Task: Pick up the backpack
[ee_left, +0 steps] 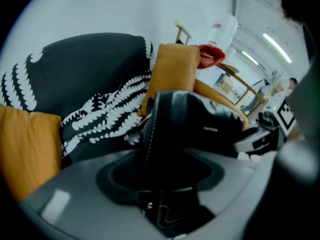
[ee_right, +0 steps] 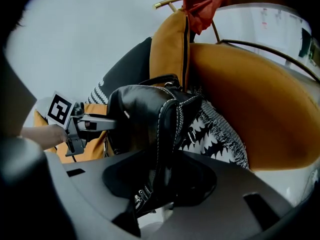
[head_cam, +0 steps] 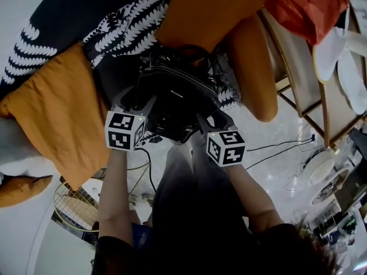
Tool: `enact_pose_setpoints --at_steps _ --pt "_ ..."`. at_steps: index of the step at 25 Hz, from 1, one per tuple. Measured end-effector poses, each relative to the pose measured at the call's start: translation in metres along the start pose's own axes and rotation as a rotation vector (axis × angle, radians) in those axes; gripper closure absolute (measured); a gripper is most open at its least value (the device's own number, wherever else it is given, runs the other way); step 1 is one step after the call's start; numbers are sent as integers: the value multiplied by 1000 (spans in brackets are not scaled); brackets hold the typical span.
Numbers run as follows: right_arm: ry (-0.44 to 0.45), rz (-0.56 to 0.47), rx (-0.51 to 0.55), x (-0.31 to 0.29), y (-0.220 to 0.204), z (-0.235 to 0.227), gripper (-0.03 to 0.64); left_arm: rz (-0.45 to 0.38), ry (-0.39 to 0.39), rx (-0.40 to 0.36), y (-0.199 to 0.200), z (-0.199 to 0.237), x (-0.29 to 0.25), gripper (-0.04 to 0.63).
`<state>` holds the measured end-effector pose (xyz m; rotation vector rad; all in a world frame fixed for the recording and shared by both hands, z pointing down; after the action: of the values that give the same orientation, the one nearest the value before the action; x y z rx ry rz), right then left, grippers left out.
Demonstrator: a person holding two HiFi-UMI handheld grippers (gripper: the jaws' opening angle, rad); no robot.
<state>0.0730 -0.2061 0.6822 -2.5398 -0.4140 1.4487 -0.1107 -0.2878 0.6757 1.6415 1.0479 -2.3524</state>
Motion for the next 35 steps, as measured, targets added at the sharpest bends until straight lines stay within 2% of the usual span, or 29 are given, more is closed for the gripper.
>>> enact_pose_setpoints --at_steps 4,10,21,27,35 --pt "-21 0 35 5 -3 10 532 -15 24 -42 0 -5 12 387" --pt "-34 -22 66 17 -10 27 565 -73 76 -45 -7 -10 38 446" --pt "-56 -45 138 48 -15 54 586 -135 97 41 -27 -29 87 494" --pt "-73 -87 213 69 -11 80 587 -190 110 107 -45 -38 124 508" --pt "-74 -148 292 111 -1 114 587 -269 137 125 -44 -58 182 522"
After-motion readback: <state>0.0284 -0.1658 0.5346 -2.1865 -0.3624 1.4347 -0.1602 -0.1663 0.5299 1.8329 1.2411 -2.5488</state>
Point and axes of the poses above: the fingertips, and each gripper's own axes: x backward along the fingers, z to its left, y out of its top, the point moved 2 cm from there along x, backward along the fingers, and after that the axes turned 5 degrees about -x, right-handed, at the moved point
